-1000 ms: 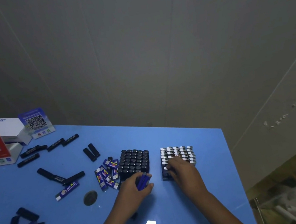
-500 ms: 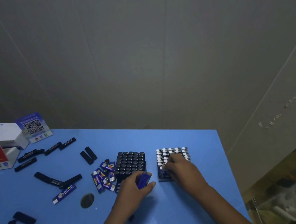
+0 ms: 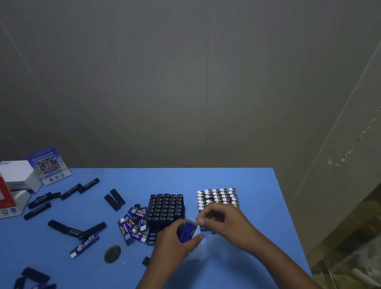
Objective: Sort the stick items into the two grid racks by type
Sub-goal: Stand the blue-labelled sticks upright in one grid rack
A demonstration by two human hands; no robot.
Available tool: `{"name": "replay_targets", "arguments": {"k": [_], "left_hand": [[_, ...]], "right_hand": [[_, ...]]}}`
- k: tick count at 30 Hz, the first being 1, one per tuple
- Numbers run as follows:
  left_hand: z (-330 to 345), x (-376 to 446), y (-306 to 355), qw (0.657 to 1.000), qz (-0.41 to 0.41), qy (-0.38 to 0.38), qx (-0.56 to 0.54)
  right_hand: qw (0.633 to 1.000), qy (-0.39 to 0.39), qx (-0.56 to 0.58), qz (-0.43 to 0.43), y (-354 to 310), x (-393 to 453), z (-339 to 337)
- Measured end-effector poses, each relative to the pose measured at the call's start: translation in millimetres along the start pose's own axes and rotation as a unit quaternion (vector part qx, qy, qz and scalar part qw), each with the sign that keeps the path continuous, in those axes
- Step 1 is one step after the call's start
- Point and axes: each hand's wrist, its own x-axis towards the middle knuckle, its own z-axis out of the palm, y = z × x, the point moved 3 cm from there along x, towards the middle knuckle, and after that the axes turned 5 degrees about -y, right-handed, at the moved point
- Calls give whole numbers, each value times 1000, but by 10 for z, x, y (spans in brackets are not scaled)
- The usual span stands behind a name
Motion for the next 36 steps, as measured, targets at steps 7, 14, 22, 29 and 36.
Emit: {"name": "replay_targets", "arguments": {"k": [7, 14, 22, 29, 36], "left_hand": [[34, -150, 190, 999, 12, -17, -40], [58, -247, 251, 998, 16, -29, -46], [26, -393, 333, 995, 25, -56, -75], [26, -391, 218, 996, 17, -61, -64], [43, -411, 120, 997, -9, -55, -59]], "right_hand": [[1000, -1, 11, -8, -93, -131, 91], [1000, -1, -6, 0, -111, -223, 122], [998, -32, 53, 1, -162, -306, 99], [996, 67, 64, -4, -105, -492, -208], [975, 147, 159, 48, 173, -655, -394]]}}
